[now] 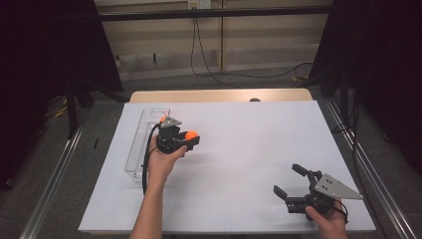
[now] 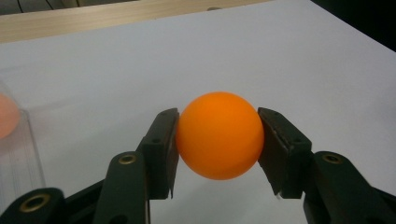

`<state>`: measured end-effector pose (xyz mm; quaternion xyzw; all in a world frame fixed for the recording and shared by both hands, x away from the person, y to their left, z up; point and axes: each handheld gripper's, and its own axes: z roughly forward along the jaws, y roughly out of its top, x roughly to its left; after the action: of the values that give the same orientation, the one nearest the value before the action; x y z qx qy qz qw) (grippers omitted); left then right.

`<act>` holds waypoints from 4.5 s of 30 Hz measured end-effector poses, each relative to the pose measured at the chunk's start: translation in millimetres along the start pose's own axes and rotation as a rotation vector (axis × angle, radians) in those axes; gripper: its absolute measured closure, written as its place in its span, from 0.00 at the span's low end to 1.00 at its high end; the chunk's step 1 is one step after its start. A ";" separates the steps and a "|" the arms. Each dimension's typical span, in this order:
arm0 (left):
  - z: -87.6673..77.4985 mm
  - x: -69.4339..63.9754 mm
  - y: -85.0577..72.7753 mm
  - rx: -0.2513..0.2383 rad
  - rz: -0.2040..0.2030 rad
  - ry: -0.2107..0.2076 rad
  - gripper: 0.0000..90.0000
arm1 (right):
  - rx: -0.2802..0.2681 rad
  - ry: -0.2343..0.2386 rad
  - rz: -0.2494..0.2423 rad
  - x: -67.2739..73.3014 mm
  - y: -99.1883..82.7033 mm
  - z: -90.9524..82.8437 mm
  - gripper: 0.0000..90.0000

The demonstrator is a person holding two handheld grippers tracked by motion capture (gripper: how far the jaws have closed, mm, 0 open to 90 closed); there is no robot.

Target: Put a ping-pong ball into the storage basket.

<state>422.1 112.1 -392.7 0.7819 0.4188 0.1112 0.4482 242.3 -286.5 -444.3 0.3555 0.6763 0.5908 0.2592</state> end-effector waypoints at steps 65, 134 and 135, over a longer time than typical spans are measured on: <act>-30.2 28.6 -2.0 -0.036 -0.035 0.100 0.56 | 0.003 -0.001 0.002 0.1 -0.1 0.2 0.05; -61.8 50.5 -6.9 -0.056 -0.065 0.223 0.56 | 0.002 0.001 0.002 0.2 0.1 0.5 0.05; -62.1 51.0 -7.4 -0.061 -0.072 0.221 0.56 | 0.003 0.001 0.002 0.3 0.0 0.5 0.05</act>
<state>415.8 190.2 -373.3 0.7352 0.4899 0.1930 0.4268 242.5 -286.0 -444.3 0.3563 0.6770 0.5903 0.2575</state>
